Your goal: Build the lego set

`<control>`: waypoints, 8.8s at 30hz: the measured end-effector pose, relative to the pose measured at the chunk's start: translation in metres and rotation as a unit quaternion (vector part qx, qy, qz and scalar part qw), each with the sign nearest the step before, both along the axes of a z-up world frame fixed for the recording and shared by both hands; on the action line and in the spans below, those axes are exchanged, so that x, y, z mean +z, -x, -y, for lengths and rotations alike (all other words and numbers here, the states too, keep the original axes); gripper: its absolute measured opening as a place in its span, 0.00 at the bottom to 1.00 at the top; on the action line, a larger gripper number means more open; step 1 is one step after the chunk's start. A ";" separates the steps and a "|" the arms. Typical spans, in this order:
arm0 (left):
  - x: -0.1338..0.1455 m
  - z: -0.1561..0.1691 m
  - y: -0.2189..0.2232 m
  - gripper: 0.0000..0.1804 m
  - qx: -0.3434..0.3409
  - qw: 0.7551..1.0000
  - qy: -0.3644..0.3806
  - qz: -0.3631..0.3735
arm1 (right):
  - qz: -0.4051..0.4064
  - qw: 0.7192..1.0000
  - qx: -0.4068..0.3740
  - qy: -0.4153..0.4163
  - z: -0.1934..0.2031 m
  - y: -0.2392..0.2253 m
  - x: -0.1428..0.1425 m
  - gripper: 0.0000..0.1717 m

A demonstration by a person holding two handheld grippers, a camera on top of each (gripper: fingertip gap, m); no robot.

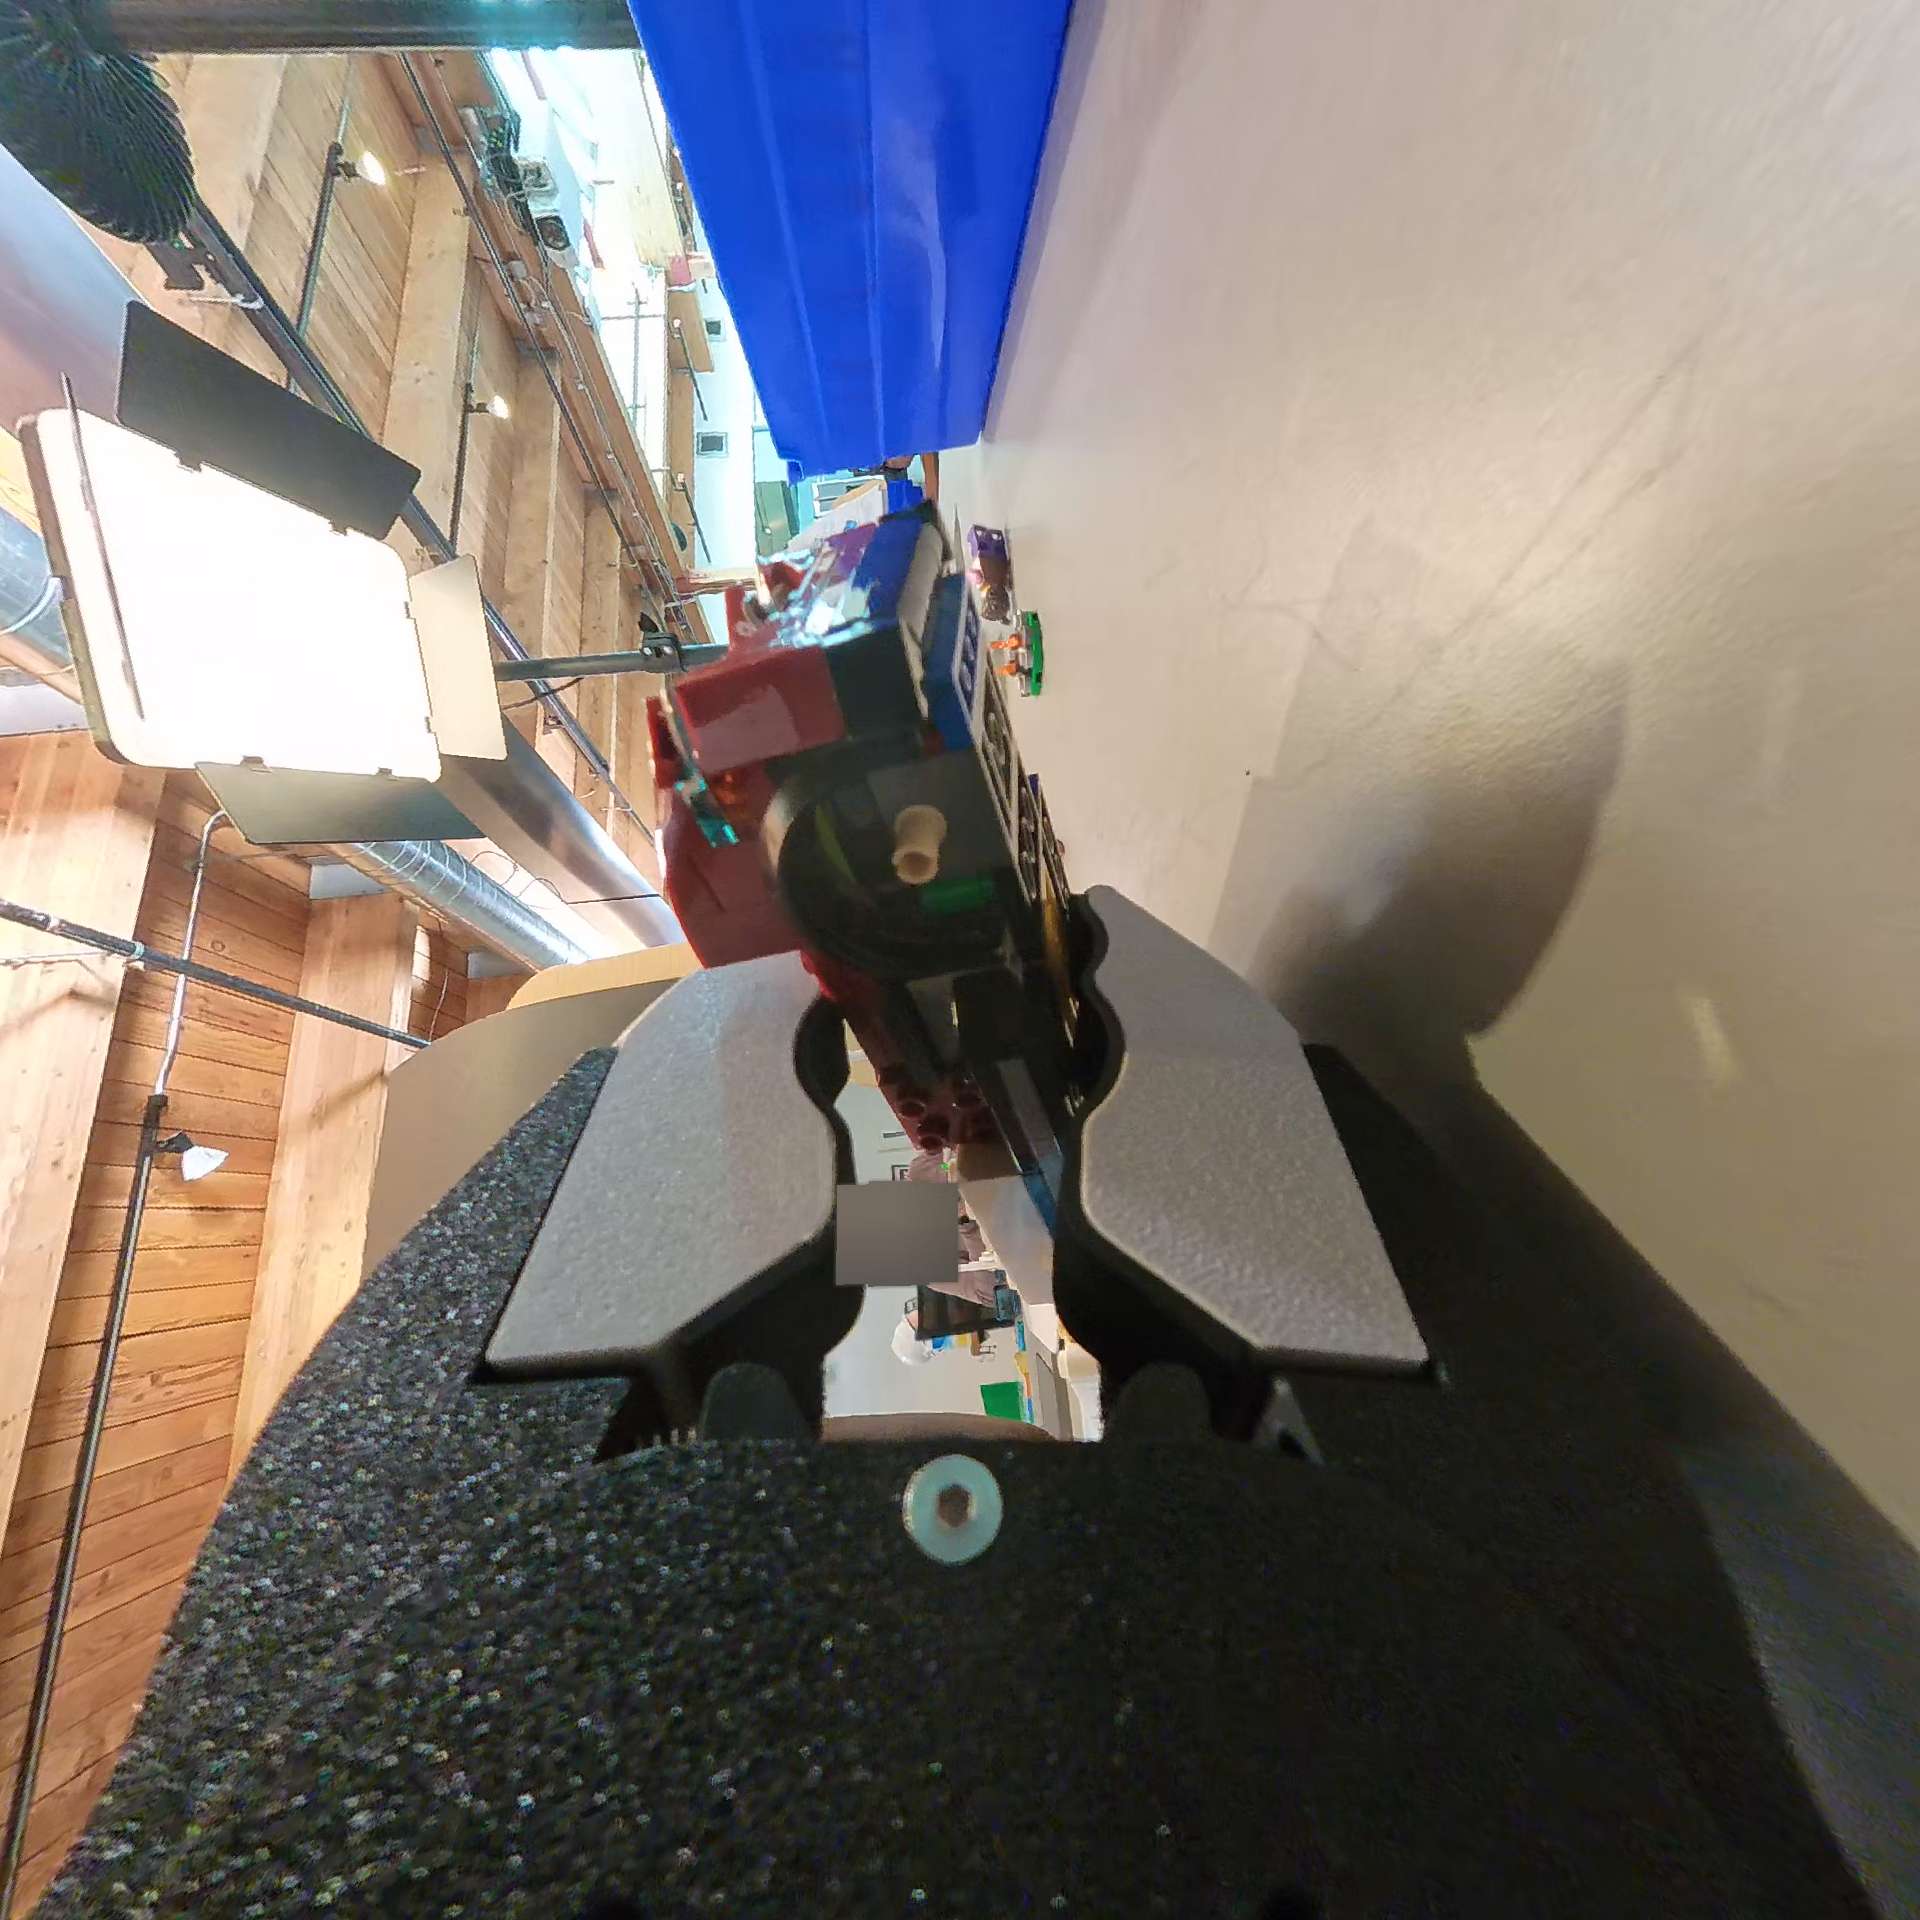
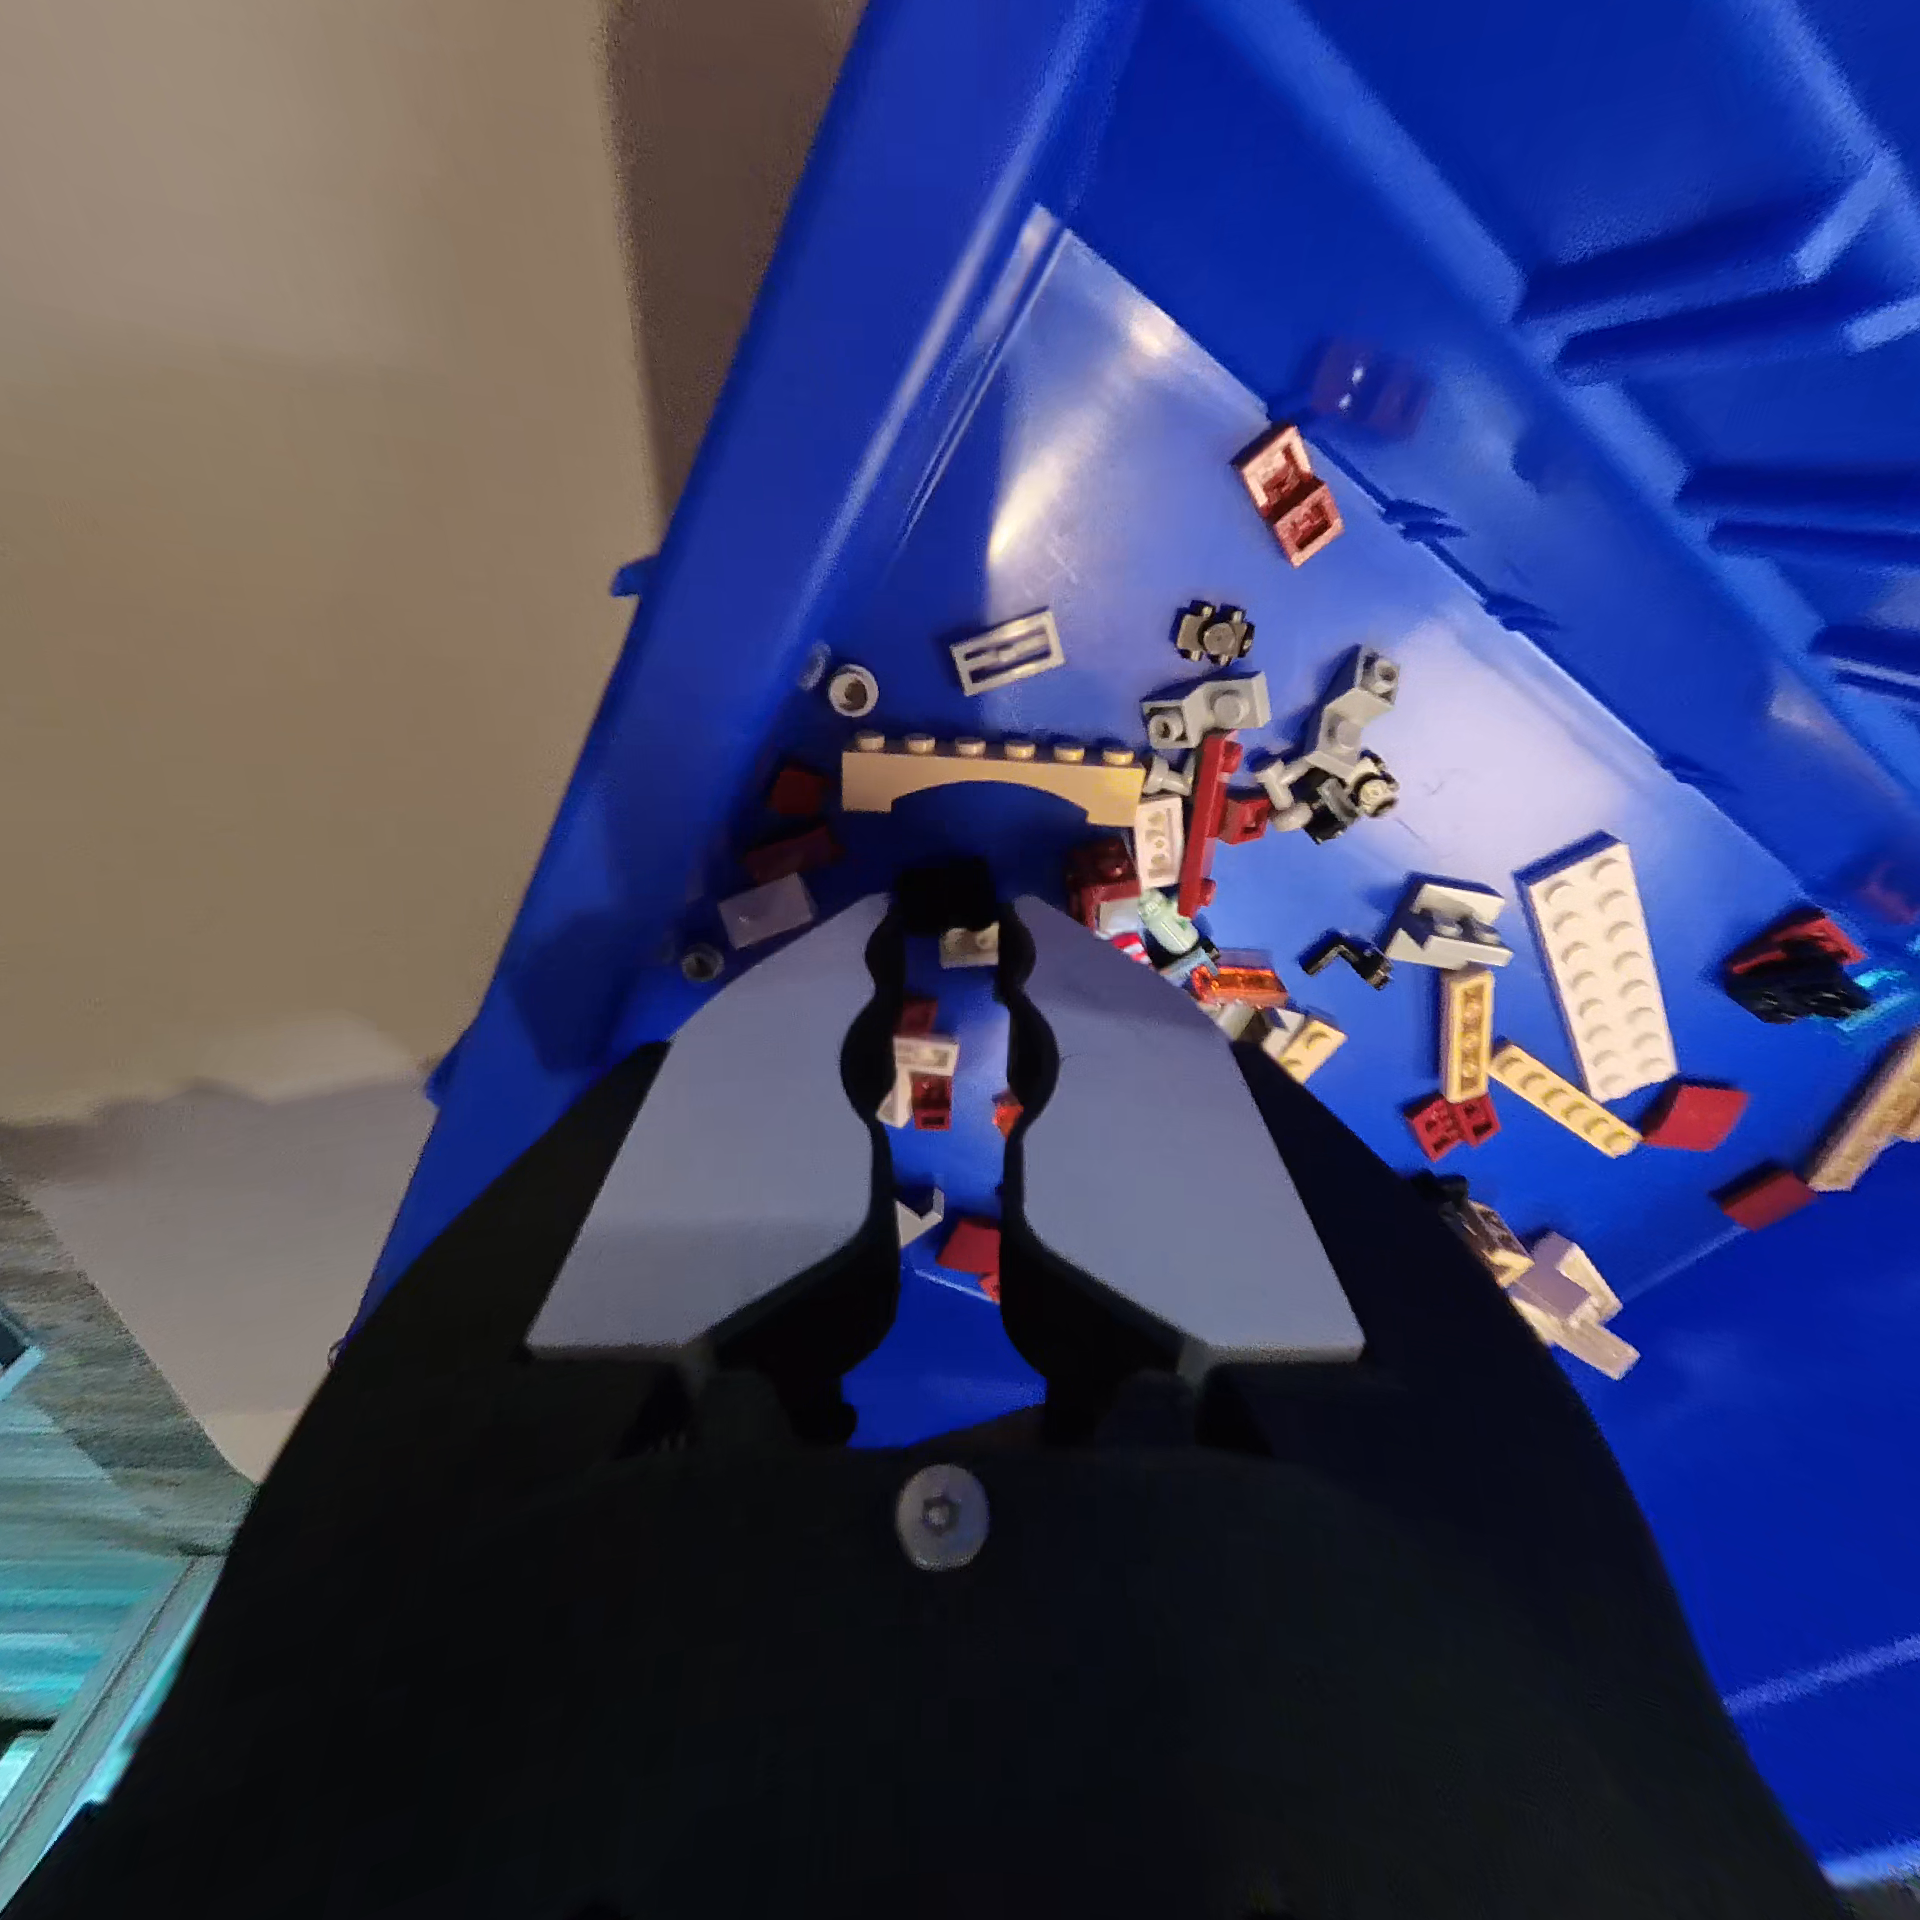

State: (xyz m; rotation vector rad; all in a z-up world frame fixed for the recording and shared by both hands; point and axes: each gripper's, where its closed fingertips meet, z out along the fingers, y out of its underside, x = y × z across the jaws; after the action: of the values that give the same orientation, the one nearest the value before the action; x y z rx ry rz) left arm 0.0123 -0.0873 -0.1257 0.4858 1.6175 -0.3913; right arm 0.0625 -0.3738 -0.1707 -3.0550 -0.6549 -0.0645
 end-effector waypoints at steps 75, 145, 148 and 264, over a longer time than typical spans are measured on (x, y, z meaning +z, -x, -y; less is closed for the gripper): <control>-0.003 -0.052 -0.015 0.22 0.042 0.998 -0.041 -0.028 | -0.002 0.902 -0.230 -0.364 -0.246 0.053 0.025 0.14; -0.001 -0.047 -0.003 0.22 0.032 0.998 -0.051 -0.025 | -0.096 0.883 -0.204 -0.412 -0.278 0.053 0.055 0.05; 0.000 -0.042 0.000 0.22 0.021 0.998 -0.049 -0.025 | -0.100 0.884 -0.133 -0.436 -0.282 0.067 0.083 0.05; 0.010 -0.045 -0.008 0.19 0.049 0.996 0.036 -0.068 | 0.350 0.786 0.157 -0.485 -0.315 0.070 0.077 0.40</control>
State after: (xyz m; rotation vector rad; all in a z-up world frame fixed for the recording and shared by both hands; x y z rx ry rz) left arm 0.0203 -0.0421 -0.1159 0.3292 1.7443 -0.4136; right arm -0.0072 -0.0588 -0.0937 -1.8241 -0.7824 -1.1559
